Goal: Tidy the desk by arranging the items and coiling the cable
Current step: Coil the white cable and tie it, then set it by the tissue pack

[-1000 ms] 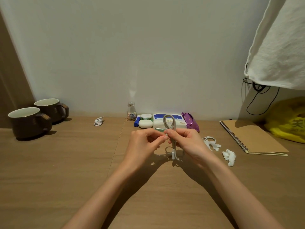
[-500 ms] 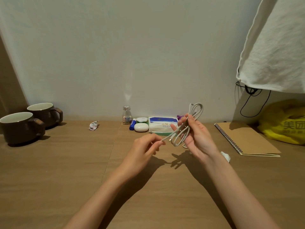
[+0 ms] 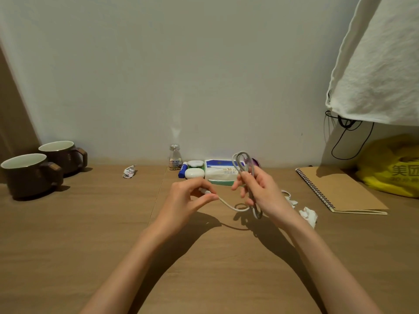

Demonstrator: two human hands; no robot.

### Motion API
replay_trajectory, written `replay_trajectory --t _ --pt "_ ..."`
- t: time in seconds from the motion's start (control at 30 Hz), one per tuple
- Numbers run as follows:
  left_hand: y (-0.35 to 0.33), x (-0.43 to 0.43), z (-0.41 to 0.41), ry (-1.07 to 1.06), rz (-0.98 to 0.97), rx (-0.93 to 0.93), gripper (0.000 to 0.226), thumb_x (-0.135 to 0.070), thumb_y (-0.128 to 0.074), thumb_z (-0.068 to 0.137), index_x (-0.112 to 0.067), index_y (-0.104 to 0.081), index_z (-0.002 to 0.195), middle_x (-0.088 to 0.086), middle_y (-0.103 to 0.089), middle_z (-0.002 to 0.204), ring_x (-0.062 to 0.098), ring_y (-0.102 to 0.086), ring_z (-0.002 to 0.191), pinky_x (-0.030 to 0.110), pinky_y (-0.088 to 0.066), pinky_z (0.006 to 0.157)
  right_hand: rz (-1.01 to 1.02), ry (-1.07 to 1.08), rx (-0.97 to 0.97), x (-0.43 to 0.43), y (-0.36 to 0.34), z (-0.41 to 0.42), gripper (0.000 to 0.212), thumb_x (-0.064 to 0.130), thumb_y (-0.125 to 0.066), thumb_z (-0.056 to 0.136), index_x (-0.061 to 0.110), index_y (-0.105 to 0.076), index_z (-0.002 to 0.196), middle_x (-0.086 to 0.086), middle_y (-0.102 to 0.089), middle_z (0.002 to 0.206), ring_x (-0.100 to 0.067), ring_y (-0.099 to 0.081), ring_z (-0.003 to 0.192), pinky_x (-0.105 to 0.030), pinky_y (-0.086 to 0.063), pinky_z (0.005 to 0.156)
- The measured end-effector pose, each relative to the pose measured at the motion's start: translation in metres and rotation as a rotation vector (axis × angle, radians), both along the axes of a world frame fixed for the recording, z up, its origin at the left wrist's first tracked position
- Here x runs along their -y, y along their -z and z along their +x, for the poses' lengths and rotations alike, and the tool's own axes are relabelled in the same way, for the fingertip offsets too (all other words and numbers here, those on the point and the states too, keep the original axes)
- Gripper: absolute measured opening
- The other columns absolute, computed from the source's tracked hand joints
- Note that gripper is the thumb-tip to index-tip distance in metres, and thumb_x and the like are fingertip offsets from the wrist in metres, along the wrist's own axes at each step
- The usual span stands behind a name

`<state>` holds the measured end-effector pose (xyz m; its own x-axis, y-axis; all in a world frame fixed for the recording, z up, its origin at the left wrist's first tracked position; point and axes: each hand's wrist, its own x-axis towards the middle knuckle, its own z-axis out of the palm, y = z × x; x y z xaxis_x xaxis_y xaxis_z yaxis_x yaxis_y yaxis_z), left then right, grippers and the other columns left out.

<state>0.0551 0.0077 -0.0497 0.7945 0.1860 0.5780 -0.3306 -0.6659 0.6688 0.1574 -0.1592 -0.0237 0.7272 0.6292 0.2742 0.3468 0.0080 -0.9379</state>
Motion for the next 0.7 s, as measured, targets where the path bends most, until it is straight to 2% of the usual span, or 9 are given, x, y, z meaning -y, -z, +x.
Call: replay_trajectory --t 0.1,0.17,0.27,0.33,0.43,0.53,0.7 --pt "0.0 0.0 0.0 0.019 -0.006 0.008 0.013 -0.023 -0.074 0.073 -0.024 -0.071 0.086 -0.012 -0.068 0.08 0.005 -0.064 0.077 0.016 -0.051 0.07 -0.088 -0.056 0.003 -0.003 0.002 -0.008 0.017 0.021 -0.039 0.101 0.014 -0.053 0.108 -0.005 -0.072 0.094 -0.013 -0.069 0.068 -0.023 -0.056 0.057" --pt "0.002 0.001 0.001 -0.007 0.065 0.023 0.016 -0.026 -0.074 0.073 -0.03 -0.07 0.087 -0.017 -0.067 0.081 0.007 -0.062 0.079 0.023 -0.051 0.07 -0.142 -0.084 -0.006 -0.006 0.003 -0.011 0.016 0.022 -0.04 0.101 0.017 -0.054 0.105 -0.003 -0.072 0.096 -0.014 -0.072 0.078 -0.027 -0.06 0.067" --pt "0.002 0.001 0.0 -0.052 0.172 0.074 0.018 -0.041 -0.071 0.07 -0.035 -0.071 0.087 -0.028 -0.061 0.08 0.008 -0.056 0.081 0.027 -0.044 0.07 -0.191 -0.146 -0.071 -0.008 0.007 -0.016 0.015 0.023 -0.041 0.1 0.015 -0.052 0.101 -0.005 -0.07 0.092 -0.018 -0.073 0.075 -0.023 -0.058 0.06" --pt "0.002 0.001 0.001 -0.056 0.204 0.109 0.021 -0.046 -0.068 0.069 -0.033 -0.074 0.085 -0.025 -0.058 0.081 0.009 -0.054 0.081 0.027 -0.044 0.07 -0.19 -0.197 -0.125 -0.009 0.009 -0.018 0.016 0.025 -0.04 0.1 0.012 -0.051 0.102 -0.006 -0.069 0.086 -0.022 -0.073 0.075 -0.025 -0.058 0.06" --pt "0.002 0.004 0.002 -0.012 0.165 0.117 0.021 -0.04 -0.071 0.069 -0.026 -0.076 0.084 -0.013 -0.06 0.08 0.009 -0.056 0.076 0.021 -0.047 0.065 -0.237 -0.205 -0.085 -0.009 0.01 -0.018 0.019 0.026 -0.039 0.101 0.011 -0.05 0.107 -0.005 -0.068 0.077 -0.019 -0.069 0.068 -0.031 -0.058 0.064" --pt "0.001 0.004 0.002 -0.019 0.164 0.135 0.025 -0.036 -0.072 0.072 -0.023 -0.075 0.092 -0.008 -0.069 0.084 0.008 -0.06 0.077 0.017 -0.048 0.065 -0.257 -0.213 -0.063 -0.009 0.01 -0.015 0.019 0.024 -0.039 0.1 0.013 -0.052 0.109 -0.001 -0.063 0.072 -0.012 -0.061 0.061 -0.03 -0.058 0.064" --pt "-0.002 0.003 0.0 -0.01 0.118 0.104 0.024 -0.041 -0.067 0.075 -0.027 -0.073 0.094 -0.013 -0.072 0.087 0.005 -0.065 0.079 0.016 -0.051 0.063 -0.32 -0.198 0.041 -0.006 0.01 -0.009 0.02 0.024 -0.041 0.1 0.012 -0.052 0.112 0.0 -0.06 0.076 -0.009 -0.055 0.061 -0.03 -0.055 0.065"
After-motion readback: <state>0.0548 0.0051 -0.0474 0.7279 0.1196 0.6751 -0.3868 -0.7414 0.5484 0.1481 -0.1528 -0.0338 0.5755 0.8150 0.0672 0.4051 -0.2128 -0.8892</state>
